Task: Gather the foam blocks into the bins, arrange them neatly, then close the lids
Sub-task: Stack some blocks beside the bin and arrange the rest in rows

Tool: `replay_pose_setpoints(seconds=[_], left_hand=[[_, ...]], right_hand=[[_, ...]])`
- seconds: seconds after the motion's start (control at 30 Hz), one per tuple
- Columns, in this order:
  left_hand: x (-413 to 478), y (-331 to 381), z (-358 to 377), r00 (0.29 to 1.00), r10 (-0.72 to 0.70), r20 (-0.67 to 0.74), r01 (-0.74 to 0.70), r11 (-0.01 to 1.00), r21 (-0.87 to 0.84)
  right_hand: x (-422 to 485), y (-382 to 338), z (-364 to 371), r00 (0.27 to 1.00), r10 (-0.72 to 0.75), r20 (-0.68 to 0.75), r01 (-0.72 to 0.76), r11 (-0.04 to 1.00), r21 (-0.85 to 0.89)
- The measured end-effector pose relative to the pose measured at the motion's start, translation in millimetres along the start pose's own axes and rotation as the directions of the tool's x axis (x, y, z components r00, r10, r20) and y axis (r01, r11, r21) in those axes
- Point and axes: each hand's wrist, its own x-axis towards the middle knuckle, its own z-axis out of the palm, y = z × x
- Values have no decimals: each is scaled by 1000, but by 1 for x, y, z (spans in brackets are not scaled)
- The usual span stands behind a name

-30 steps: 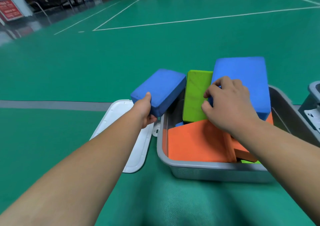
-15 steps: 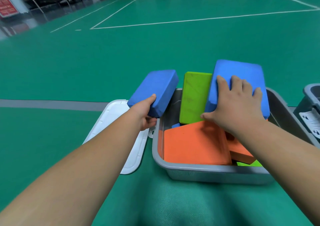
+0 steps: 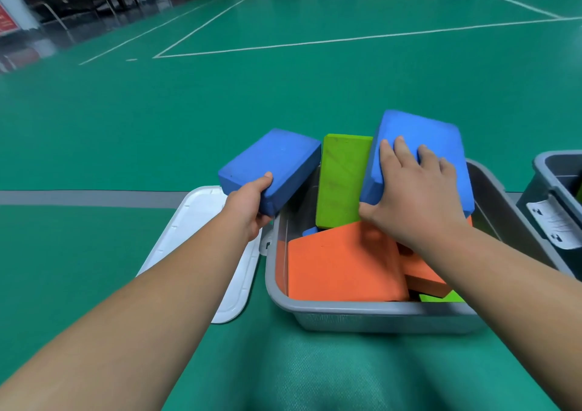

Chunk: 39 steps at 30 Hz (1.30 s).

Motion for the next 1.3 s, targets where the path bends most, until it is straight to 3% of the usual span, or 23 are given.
replay_pose_setpoints(seconds=[0.17,0.33,0.47,0.63,0.73,0.87,1.03,1.2,1.3], left_hand=[[-5,0,0,999,0,52,-7,989,149],[-7,-3,-6,996,-21,85,-4,961,277],[-12,2,-10,985,-71,156,11,935,355],[-11,6,-21,969,-97,226,5,926,378],[-8,5,-29,965,-94,247,-3,930,368],[-2,-3,-29,968,-49,248,-40,938,345],[0,-14,-26,970,-73,231,-2,950,311],[-2,-5,-37,939,-117,322,6,946,325],[-4,0,-47,922,-117,369,4,956,293]], right_hand=[[8,2,-16,1000,-15,-19,16,996,90],[16,-7,-36,990,-3,-142,38,969,243],[17,-36,-45,964,-53,-262,133,946,297],[29,-86,-47,936,-174,-304,265,920,288],[47,-119,-49,933,-244,-266,314,912,264],[71,-159,-33,942,-323,-91,336,915,222],[78,-184,2,886,-460,61,458,887,55],[87,-179,8,913,-408,17,392,888,239],[90,-168,6,911,-382,154,331,901,280]])
